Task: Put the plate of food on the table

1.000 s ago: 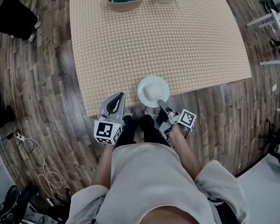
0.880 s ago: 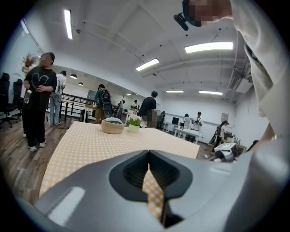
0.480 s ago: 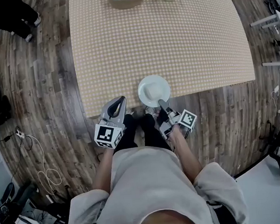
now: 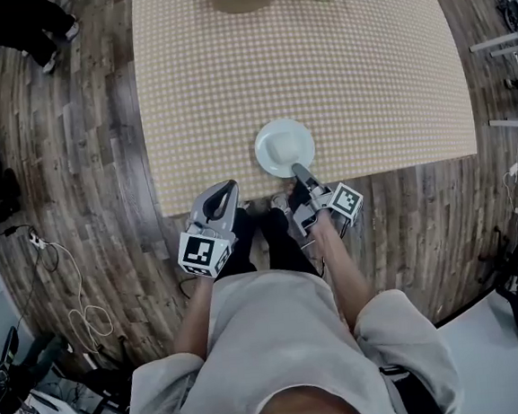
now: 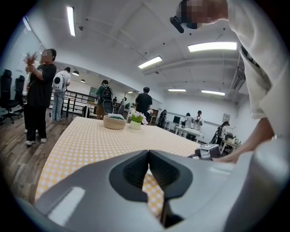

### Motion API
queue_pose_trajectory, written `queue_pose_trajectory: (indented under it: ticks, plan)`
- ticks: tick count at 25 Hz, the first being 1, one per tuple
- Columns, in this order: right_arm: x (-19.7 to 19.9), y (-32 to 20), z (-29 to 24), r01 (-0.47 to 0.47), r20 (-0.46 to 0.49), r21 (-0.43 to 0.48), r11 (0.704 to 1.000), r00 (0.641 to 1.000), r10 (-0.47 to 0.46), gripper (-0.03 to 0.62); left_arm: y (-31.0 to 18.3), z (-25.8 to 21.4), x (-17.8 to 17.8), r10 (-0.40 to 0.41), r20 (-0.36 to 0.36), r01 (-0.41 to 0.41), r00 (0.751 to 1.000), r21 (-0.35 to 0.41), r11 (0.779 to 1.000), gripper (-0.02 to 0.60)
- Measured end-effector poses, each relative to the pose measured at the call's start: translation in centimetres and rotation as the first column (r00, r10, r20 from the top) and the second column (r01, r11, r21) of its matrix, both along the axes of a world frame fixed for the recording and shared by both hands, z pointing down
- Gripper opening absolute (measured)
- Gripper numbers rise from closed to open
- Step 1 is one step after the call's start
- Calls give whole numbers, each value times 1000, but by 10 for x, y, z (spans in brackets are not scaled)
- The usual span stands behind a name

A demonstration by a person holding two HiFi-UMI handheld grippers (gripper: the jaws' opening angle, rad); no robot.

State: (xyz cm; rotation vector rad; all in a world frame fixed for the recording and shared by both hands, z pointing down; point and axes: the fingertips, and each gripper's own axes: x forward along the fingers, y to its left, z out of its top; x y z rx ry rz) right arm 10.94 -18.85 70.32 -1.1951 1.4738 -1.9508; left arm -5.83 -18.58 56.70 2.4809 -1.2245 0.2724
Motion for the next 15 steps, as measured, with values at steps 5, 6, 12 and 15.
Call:
queue_pose_trajectory:
  ticks: [5, 6, 12, 15]
  plan:
    - [-5, -32, 0, 4, 3, 12, 1000, 1000, -4, 12, -3, 2, -8, -16, 3, 16, 1000, -9, 1000, 10]
    - [-6, -38, -1, 6, 2, 13, 1000, 1000, -6, 12, -3, 2, -9, -20, 4, 20, 1000, -9, 1000, 10]
    - [-11, -77, -1, 0, -5, 18, 1000, 1000, 1, 12, -6, 5, -17, -33, 6, 33, 999, -13, 999, 10]
    - [-16, -95, -1, -4, 4, 23, 1000, 1000, 4, 12, -4, 7, -19, -39, 6, 39, 999, -19, 999, 10]
